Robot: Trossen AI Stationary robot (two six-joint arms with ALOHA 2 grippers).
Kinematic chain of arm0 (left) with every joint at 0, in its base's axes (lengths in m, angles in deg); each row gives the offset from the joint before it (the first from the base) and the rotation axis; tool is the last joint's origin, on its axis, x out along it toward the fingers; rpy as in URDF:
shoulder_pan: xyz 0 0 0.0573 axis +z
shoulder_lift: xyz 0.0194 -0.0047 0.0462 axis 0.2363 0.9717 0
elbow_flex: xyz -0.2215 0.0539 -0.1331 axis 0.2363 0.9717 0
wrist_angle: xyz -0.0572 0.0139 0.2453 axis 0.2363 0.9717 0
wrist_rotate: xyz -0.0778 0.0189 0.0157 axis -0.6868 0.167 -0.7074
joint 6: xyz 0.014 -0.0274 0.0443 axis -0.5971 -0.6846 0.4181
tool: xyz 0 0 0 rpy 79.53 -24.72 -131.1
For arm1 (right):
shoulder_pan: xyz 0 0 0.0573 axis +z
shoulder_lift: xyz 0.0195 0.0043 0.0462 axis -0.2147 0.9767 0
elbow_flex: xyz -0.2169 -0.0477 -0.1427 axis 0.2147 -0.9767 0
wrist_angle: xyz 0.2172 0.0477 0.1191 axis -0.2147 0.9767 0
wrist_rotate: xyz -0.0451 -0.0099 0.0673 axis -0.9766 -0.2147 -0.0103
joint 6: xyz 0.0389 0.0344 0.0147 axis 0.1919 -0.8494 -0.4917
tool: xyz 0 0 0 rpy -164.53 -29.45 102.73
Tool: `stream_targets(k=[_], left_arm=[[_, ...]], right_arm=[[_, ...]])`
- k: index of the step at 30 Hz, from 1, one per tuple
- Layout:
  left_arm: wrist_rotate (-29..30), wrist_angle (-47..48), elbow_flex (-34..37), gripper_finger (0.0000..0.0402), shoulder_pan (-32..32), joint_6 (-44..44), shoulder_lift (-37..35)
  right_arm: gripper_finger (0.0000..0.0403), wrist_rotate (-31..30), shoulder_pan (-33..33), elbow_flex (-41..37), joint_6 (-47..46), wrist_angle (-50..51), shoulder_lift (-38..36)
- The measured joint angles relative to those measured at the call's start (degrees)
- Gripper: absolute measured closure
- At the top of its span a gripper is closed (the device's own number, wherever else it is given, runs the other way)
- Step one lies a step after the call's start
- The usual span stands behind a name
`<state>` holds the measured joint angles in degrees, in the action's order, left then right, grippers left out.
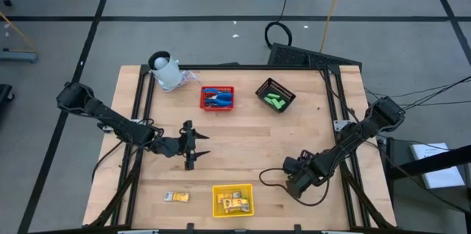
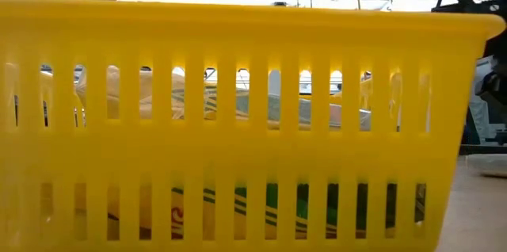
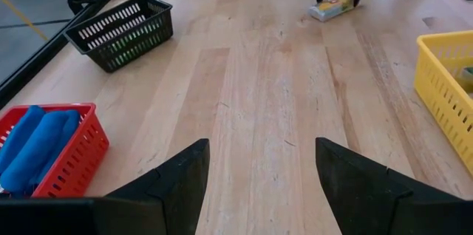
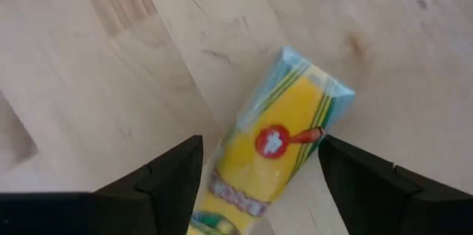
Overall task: Pick & Place School Supplies
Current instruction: Put the yellow crayon box into the yellow bin
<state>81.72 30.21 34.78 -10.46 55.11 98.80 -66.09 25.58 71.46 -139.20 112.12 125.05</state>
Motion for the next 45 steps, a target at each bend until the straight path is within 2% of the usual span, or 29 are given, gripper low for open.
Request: stream_targets(k=[4,9,19,32,33,35,41,45], left_arm=[[-0.02,0.00,0.00,0.0151,0.00,0.02,0.00],[-0.04,0.15,0.02,0.0151,-0.02,0.03,0.00],[-0.04,0.25,0.02,0.0151,-0.02,0.11,0.00],[-0.02,0.26,0.02,0.0151,0.00,0.11,0.00],[-0.02,0.26,0.02,0.0151,-0.01,0.09,0.00],[-0.02,0.24,0.02,0.0151,-0.01,0.11,0.00],[-0.02,0.24,0.02,0.0151,0.00,0.09,0.00],[-0.02,0.24,0.02,0.0151,0.01,0.09,0.00]], right_arm=[[0.0144,-1.58,-0.08,-2.21,-1.67,-3.36,-0.10],[0.0176,-2.15,0.42,-5.65,-3.14,-7.66,-0.37],[0.0297,-2.92,0.76,-6.12,-2.30,-8.38,-0.42],[0.0299,-7.02,0.66,-5.09,6.68,-15.02,0.05],[0.0303,-7.94,0.63,-4.92,7.57,-15.87,0.14],[0.0350,-9.86,0.53,-4.79,9.37,-17.32,0.11],[0.0351,-16.41,-0.40,-4.77,18.54,-23.92,0.05],[0.0351,-18.23,-1.93,-4.77,25.76,-28.93,0.03]])
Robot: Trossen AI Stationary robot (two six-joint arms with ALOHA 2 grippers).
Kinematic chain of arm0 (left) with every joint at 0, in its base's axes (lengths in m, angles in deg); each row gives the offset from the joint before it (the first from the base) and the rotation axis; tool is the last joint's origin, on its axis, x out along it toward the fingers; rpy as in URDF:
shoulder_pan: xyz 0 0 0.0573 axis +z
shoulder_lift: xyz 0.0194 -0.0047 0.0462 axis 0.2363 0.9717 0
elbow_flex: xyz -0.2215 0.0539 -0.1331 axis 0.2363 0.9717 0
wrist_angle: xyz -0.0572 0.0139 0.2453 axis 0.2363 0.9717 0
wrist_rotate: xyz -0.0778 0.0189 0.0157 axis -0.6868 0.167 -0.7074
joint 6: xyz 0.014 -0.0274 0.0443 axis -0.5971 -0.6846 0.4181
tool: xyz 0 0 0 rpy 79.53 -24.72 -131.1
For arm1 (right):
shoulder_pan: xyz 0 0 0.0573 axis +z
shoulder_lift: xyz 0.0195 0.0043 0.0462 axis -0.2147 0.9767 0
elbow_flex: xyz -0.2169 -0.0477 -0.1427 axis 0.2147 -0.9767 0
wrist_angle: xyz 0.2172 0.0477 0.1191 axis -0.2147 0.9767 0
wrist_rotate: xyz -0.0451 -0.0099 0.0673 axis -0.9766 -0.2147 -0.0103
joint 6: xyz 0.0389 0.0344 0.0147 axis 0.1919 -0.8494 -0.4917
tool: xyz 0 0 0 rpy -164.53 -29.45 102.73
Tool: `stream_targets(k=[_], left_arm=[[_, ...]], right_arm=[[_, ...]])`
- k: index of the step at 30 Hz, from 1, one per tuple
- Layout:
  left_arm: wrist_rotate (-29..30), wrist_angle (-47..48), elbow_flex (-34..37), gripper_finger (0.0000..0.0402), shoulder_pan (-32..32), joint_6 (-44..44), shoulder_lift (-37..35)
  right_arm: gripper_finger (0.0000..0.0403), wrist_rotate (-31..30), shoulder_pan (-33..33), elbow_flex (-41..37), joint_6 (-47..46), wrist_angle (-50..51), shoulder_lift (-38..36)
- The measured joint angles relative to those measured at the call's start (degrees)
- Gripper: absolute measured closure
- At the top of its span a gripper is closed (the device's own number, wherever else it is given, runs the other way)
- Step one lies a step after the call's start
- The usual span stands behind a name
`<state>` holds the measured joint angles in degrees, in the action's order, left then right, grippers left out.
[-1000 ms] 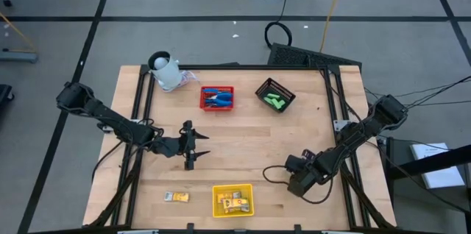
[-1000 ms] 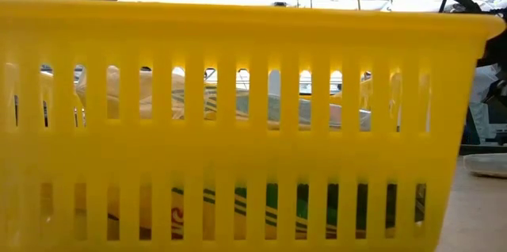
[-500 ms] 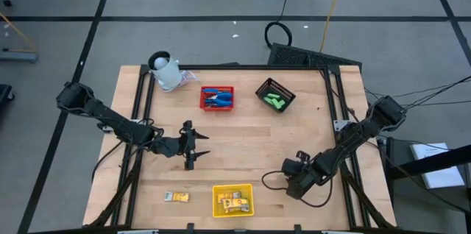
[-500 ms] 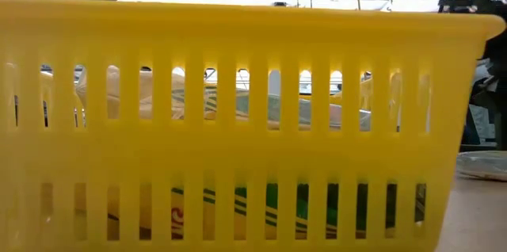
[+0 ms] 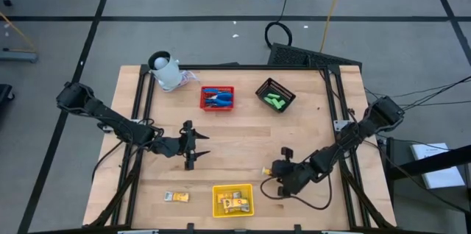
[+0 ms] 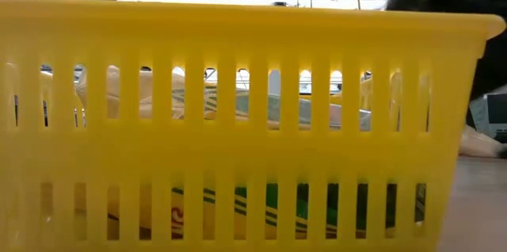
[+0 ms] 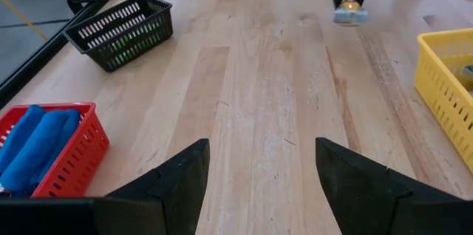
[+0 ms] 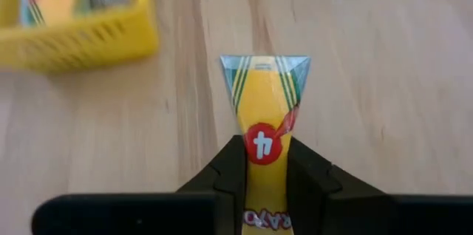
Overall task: Pick & Place School Supplies
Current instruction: Put the yellow crayon box into the yellow bin
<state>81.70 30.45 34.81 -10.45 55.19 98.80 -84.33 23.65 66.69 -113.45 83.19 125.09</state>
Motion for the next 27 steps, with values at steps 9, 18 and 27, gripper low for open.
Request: stream_targets(k=[9,18,27], left_arm=[[0.02,0.00,0.00,0.0151,-0.02,-0.09,0.00],[0.02,0.00,0.00,0.0151,-0.02,-0.07,0.00],[0.04,0.00,0.00,0.0151,0.00,0.04,0.00]], right_arm=[[0.0351,-0.21,-2.33,0.11,15.47,-15.66,-0.08],[0.0351,1.58,-3.83,0.11,25.94,-31.39,-0.14],[0.0351,12.87,-6.78,4.16,29.08,-43.83,7.95]])
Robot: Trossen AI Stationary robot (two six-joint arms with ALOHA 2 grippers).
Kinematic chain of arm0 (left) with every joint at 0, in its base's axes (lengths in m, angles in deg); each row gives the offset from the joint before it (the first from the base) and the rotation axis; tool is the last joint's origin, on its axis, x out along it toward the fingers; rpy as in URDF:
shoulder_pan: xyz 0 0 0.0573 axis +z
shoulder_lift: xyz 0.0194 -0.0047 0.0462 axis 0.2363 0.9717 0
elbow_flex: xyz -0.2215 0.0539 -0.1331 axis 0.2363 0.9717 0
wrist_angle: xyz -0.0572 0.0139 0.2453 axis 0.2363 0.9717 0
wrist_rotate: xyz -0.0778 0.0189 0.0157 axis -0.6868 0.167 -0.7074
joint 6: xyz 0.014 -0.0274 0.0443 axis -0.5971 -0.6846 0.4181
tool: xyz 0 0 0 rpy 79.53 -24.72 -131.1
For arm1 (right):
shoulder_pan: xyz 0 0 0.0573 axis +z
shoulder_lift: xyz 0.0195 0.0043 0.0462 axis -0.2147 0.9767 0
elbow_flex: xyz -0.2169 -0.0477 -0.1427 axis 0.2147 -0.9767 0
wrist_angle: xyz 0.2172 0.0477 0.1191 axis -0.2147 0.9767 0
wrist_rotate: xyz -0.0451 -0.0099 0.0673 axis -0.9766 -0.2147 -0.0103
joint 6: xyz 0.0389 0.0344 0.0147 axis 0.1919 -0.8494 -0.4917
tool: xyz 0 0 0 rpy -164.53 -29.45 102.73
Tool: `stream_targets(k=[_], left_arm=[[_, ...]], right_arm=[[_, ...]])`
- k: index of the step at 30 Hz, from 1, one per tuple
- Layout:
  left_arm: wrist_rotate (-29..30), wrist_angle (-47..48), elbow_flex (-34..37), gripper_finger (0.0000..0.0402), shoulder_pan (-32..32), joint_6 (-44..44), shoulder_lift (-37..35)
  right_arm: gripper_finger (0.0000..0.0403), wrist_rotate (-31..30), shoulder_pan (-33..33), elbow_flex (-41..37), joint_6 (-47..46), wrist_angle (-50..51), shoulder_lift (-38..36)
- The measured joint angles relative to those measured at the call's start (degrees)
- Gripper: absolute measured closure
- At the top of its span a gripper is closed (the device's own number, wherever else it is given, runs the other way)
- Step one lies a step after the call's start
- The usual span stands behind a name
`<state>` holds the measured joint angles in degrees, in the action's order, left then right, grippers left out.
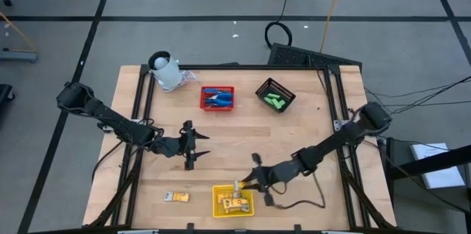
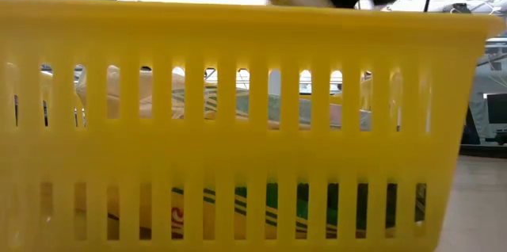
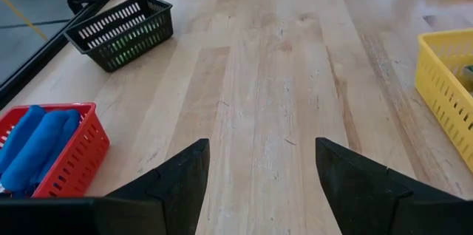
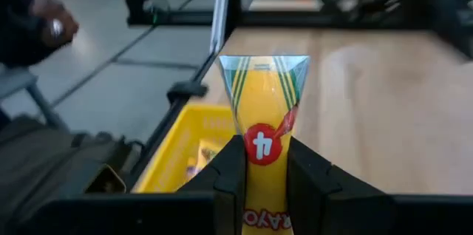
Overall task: Pick & Place School Supplies
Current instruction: Put the yellow crayon box into the yellow bin
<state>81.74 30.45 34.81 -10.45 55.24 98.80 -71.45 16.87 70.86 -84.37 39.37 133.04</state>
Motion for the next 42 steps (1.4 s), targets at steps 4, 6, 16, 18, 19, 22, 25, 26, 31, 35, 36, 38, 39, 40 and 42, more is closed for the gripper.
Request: stream_targets(k=[4,6,16,18,19,22,25,26,31,35,36,38,39,40,42], left_arm=[[0.00,0.00,0.00,0.0151,-0.01,0.04,0.00],[0.04,0.02,0.00,0.0151,0.02,0.06,0.00],[0.15,0.01,0.00,0.0151,0.02,0.24,0.00],[0.22,0.00,0.00,0.0151,0.02,0.22,0.00],[0.26,0.01,0.00,0.0151,0.02,0.22,0.00],[0.26,0.02,0.00,0.0151,0.02,0.22,0.00],[0.26,0.00,0.00,0.0151,0.02,0.22,0.00],[0.26,0.00,0.00,0.0151,0.02,0.22,0.00],[0.52,0.00,0.00,0.0151,0.02,1.35,0.00],[0.57,0.15,0.02,0.0151,-0.55,2.52,-0.97],[0.57,-0.07,0.02,0.0151,-0.83,2.89,-1.60],[0.74,0.33,0.02,0.0151,-1.26,3.20,-3.14],[1.17,1.12,0.02,0.0151,-1.56,3.26,-4.22],[1.74,1.66,0.02,0.0151,-1.83,3.28,-5.44],[3.00,3.42,0.02,0.0151,-2.32,3.23,-7.94]], right_arm=[[0.0351,3.73,-0.06,5.17,0.65,0.86,6.35],[0.0351,3.76,-0.05,7.65,1.42,2.21,8.03],[0.0325,6.49,-0.44,11.09,0.43,7.29,10.55],[0.0302,6.63,-0.43,11.09,0.55,8.23,10.55],[0.0290,6.63,-0.43,11.09,0.93,8.46,10.55],[0.0261,6.74,-0.38,11.09,2.23,8.45,10.55],[0.0237,7.50,-0.36,11.09,3.55,8.87,10.55],[0.0230,7.97,-0.36,11.09,4.08,8.83,10.55],[0.0208,5.07,-0.16,10.99,10.52,4.88,9.26],[0.0206,5.04,0.05,10.22,19.93,3.52,3.20],[0.0206,5.12,0.05,9.30,22.09,3.69,0.83],[0.0205,5.15,-0.20,6.42,25.34,3.80,-4.87],[0.0205,5.13,-0.37,4.35,26.40,3.87,-8.18],[0.0205,4.96,-0.47,2.01,27.27,3.89,-11.78],[0.0208,4.67,-0.70,-3.73,27.73,3.72,-19.30]])
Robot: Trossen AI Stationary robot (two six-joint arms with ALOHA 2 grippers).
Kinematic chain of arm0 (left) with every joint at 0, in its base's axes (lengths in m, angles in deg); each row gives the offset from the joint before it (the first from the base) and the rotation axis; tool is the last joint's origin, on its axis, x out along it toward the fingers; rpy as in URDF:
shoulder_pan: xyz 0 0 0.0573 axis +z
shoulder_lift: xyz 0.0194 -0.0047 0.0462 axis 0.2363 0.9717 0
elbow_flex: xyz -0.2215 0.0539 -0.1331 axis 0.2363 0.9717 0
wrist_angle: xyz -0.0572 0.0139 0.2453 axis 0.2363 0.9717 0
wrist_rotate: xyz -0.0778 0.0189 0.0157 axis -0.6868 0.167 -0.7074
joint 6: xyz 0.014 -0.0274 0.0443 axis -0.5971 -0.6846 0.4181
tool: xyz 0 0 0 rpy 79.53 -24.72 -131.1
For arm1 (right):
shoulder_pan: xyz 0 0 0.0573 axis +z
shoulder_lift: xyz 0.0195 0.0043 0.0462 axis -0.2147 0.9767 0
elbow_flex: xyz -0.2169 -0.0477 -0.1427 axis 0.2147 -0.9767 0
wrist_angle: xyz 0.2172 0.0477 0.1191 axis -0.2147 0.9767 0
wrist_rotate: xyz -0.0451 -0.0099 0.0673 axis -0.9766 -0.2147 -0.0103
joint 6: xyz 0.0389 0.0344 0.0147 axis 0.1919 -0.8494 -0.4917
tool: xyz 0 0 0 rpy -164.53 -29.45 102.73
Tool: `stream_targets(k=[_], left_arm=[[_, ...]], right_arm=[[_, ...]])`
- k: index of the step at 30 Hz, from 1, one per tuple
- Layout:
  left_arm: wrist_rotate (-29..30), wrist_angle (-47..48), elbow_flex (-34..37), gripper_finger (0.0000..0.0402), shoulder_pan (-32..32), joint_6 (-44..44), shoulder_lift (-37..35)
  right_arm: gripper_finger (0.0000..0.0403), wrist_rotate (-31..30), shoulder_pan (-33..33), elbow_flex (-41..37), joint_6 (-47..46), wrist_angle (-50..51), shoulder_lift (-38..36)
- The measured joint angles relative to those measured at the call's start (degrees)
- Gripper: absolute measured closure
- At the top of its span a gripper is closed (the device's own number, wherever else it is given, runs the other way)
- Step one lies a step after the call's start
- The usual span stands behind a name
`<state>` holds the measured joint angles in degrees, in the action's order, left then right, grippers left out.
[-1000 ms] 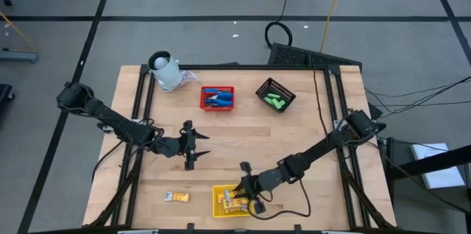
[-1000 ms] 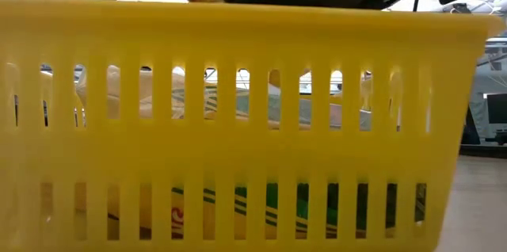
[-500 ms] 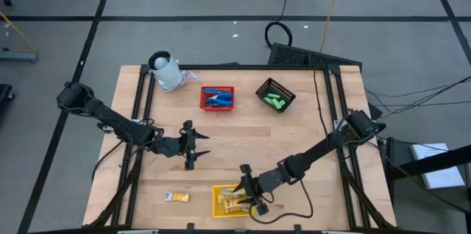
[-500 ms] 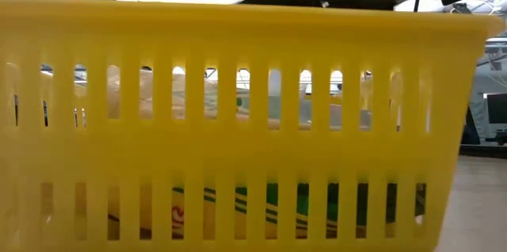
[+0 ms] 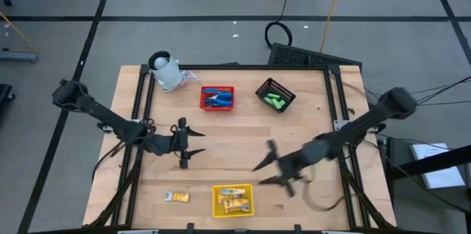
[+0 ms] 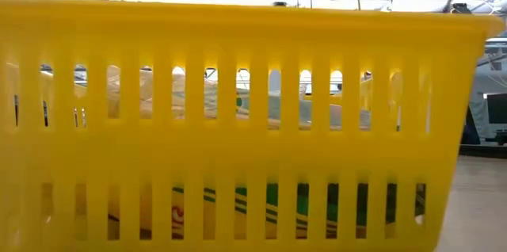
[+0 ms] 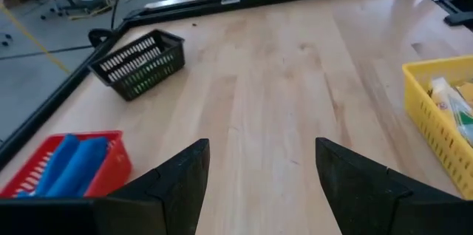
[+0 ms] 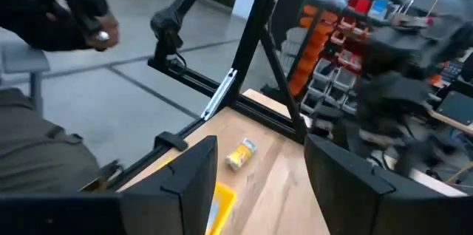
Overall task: Pick & Place School Supplies
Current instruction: Put the yellow crayon box into the yellow bin
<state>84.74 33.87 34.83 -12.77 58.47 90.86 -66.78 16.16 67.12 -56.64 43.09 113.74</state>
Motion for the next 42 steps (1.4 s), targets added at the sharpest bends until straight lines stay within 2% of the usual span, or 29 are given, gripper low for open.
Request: stream_targets(k=[8,13,16,18,20,25,32,37,42], left_arm=[[2.13,6.90,-0.01,0.0151,-1.46,-1.18,-7.56],[2.16,9.72,0.00,0.0151,-1.46,-2.28,-9.76],[2.16,10.13,0.00,0.0151,-1.46,-3.02,-10.07],[2.14,10.37,-0.02,0.0151,-1.46,-3.31,-10.07],[2.16,10.48,-0.02,0.0151,-1.46,-3.58,-10.03],[2.15,10.82,-0.02,0.0151,-1.28,-4.58,-10.05],[2.16,10.13,-0.02,0.0151,-0.96,-5.88,-10.03],[3.91,19.04,-0.02,0.0151,-1.03,-13.39,-10.03],[5.71,25.62,-0.02,0.0151,-4.33,-19.74,-11.16]], right_arm=[[0.0223,-1.45,-0.09,-26.01,-6.11,-0.44,-32.66],[0.0230,-1.46,-0.09,-40.92,-5.84,-6.27,-51.14],[0.0234,-3.59,-0.12,-47.47,-4.55,-7.81,-59.46],[0.0234,-6.89,-0.20,-47.31,-4.71,-0.69,-64.42],[0.0234,-8.41,-0.69,-47.71,-5.09,6.82,-66.24],[0.0234,-9.01,-6.03,-47.75,-3.98,11.56,-68.32],[0.0225,-8.25,-23.60,-47.83,-1.83,13.15,-68.21],[0.0220,-0.28,-35.06,-47.86,-6.11,14.93,-68.18],[0.0220,8.60,-40.23,-47.93,-9.90,14.74,-68.20]])
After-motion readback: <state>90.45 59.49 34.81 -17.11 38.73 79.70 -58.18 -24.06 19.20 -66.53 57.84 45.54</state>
